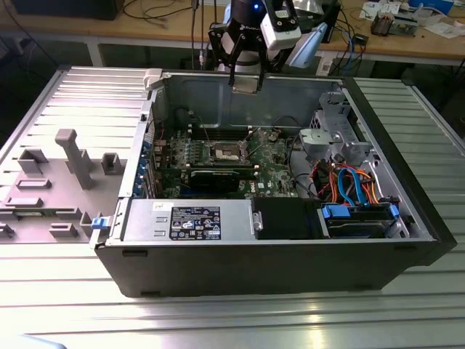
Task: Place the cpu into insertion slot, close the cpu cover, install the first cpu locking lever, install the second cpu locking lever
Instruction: 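Place the cpu into insertion slot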
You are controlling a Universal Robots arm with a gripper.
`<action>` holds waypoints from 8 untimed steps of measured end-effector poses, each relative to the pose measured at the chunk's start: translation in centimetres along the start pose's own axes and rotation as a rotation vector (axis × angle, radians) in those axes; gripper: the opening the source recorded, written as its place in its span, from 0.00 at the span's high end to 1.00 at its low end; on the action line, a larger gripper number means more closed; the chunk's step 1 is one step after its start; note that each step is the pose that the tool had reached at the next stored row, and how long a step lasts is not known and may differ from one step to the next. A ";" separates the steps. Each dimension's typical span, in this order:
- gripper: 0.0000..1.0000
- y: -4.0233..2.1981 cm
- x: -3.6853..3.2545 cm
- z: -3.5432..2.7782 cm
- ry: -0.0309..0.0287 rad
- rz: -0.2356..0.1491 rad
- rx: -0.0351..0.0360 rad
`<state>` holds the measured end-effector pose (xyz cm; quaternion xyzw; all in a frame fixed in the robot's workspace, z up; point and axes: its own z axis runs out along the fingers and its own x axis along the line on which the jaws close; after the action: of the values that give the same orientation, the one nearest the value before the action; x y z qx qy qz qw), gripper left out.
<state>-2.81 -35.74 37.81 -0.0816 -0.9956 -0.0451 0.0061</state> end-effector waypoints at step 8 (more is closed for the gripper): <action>0.46 0.00 0.00 0.00 -0.0012 0.013 -0.0002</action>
<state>-2.82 -35.74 37.81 -0.0882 -0.9951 -0.0451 0.0058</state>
